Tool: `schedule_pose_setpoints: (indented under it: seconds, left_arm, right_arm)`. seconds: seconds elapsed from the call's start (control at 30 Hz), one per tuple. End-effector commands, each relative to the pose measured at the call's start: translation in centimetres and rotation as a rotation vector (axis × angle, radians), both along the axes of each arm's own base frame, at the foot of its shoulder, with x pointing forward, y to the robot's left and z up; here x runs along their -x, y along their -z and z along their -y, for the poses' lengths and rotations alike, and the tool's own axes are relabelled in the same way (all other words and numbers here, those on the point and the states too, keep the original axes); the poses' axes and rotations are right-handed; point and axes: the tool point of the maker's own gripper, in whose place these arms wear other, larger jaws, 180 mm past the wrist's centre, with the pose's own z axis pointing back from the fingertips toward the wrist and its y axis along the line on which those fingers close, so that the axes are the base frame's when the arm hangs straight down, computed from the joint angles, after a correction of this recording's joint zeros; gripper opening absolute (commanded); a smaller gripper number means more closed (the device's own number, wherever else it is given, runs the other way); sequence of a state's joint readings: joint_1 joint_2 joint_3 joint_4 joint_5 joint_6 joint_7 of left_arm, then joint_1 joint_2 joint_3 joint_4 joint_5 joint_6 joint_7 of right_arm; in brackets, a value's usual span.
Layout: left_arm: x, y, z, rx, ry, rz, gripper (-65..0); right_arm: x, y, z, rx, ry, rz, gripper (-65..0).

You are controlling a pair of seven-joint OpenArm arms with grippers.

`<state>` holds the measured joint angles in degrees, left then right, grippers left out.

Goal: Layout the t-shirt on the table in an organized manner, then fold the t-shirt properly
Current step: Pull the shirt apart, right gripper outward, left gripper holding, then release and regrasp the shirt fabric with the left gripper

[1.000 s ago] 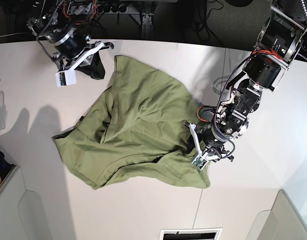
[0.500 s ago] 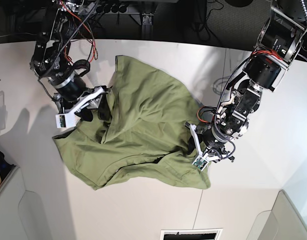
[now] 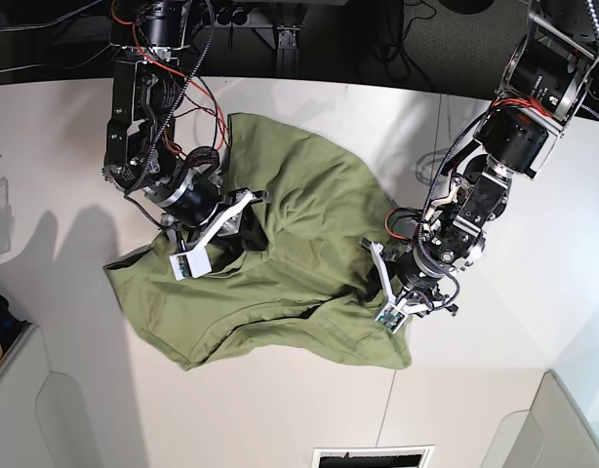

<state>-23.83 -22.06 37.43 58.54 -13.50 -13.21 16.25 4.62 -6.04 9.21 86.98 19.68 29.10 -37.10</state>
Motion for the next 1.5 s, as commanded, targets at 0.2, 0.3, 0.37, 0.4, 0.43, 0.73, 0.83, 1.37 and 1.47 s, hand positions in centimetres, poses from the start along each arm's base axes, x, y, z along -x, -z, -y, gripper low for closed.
schedule_pose_setpoints:
  seconds: [0.2, 0.3, 0.37, 0.4, 0.43, 0.73, 0.83, 1.37, 1.47]
  left_arm:
    - [0.2, 0.5, -1.8, -0.065, -0.024, -0.039, -39.2]
    - [-0.1, 0.2, -3.0, -0.070, -0.060, -0.029, -39.2]
    - [-0.7, -0.4, -4.6, -0.057, -0.127, -0.011, -39.2]
    - [-1.1, -0.8, -5.4, -0.051, -0.159, 0.003, -39.2]
    - [-1.5, -1.3, -6.1, -0.043, -0.191, 0.016, -39.2]
    - [-2.1, -3.2, -9.5, 0.151, -0.358, -0.061, -39.2]
    - [-1.5, -3.1, -8.2, 0.256, -0.333, -0.134, -39.2]
    - [-3.0, -10.1, -5.2, 0.440, -0.231, -0.038, -39.2]
    - [-3.4, -13.1, -3.9, 0.466, -0.182, 0.020, -39.2]
  right_arm:
    - [-0.7, -1.7, -1.2, -0.034, -0.020, 0.045, -65.0]
    - [0.1, -1.0, -0.8, 0.000, -0.041, -0.011, -65.0]
    - [0.8, -0.8, 0.1, 0.010, -0.030, -0.036, -65.0]
    - [1.2, -0.9, 0.7, 0.008, -0.014, -0.036, -65.0]
    - [1.7, -1.0, 1.5, 0.005, 0.005, -0.033, -65.0]
    - [7.7, -0.8, 7.6, 0.029, 0.146, -0.052, -65.0]
    - [9.1, -0.6, 8.5, 0.025, 0.174, -0.069, -65.0]
    - [15.2, -0.4, 19.7, 0.134, 0.460, -0.144, -65.0]
    - [15.3, -1.1, 21.7, 0.157, 0.489, -0.125, -65.0]
